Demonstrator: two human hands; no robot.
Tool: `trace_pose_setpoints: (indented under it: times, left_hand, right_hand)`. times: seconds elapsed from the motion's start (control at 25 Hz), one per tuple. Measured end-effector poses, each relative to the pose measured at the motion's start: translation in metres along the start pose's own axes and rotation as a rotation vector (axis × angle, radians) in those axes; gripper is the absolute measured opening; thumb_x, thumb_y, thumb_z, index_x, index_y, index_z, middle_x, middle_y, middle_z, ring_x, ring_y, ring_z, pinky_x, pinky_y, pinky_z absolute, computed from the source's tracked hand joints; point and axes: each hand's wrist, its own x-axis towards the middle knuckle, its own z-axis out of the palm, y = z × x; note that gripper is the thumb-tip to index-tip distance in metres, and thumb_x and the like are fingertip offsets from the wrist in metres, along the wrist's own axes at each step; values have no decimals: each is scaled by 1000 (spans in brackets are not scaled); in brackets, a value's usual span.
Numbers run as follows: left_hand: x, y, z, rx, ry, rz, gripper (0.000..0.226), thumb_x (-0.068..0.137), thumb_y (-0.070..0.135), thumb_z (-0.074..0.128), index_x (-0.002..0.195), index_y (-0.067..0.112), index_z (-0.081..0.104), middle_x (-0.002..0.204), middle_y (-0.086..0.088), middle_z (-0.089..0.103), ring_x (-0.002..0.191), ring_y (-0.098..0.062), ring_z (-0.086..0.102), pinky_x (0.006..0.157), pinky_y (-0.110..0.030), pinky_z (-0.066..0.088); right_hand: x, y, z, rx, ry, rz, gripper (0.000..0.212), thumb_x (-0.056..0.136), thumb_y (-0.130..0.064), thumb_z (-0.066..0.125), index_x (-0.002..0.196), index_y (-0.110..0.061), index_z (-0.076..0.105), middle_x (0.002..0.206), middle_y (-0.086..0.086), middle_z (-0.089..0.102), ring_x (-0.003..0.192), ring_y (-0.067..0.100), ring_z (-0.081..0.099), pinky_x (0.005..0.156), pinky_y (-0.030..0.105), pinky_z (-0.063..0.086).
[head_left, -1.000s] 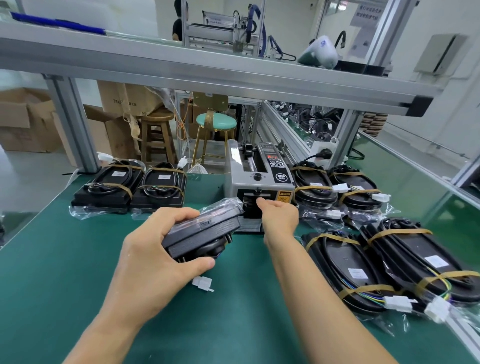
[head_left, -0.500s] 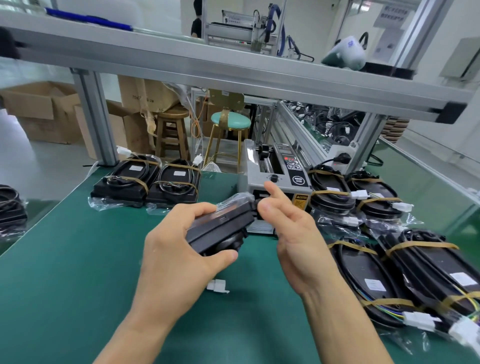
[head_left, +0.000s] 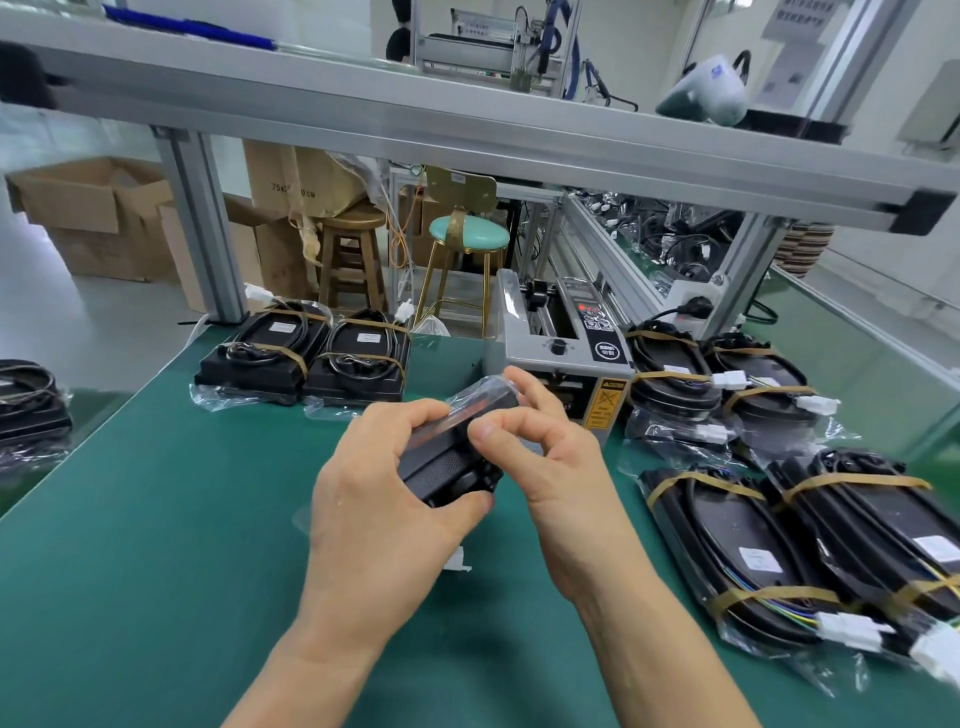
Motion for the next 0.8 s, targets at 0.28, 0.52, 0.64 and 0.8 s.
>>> trace_pose_setpoints:
  times: [0.28, 0.52, 0.64, 0.8]
  left_hand:
    - [-1, 1, 1, -5, -4, -1, 59, 50, 15, 89, 101, 29, 63, 92, 16, 62, 89, -4, 59, 77, -19, 46]
    - [-2, 4, 2, -6, 9, 14, 56, 50, 19, 84, 100, 32, 62, 92, 16, 62, 87, -4, 59, 75, -17, 46]
    - [-2, 3, 2, -12, 6, 19, 56, 51, 15, 83, 101, 29, 63, 92, 14, 63, 87, -6, 60, 75, -23, 48]
    - [-3, 2, 3, -18, 3, 20, 51, 54, 11, 82, 101, 22, 65, 92, 12, 64, 87, -6, 61, 75, -18, 47]
  right_hand:
    - [-2, 3, 8, -8, 80, -20, 23, 82, -13, 71, 63, -26, 73, 138, -22, 44, 116, -23, 42, 98, 21, 36]
    - [-5, 10, 17, -90, 207, -78, 22, 82, -15, 70, 62, -23, 69, 136, -20, 47, 119, -18, 42, 107, 30, 38]
    - [-6, 11, 20, -120, 252, -120, 23, 81, -14, 69, 59, -22, 66, 135, -16, 50, 113, -23, 43, 97, 11, 38]
    - [-8, 14, 24, -95, 288, -136, 21, 79, -9, 69, 60, -16, 65, 134, -12, 52, 114, -23, 43, 85, -3, 32]
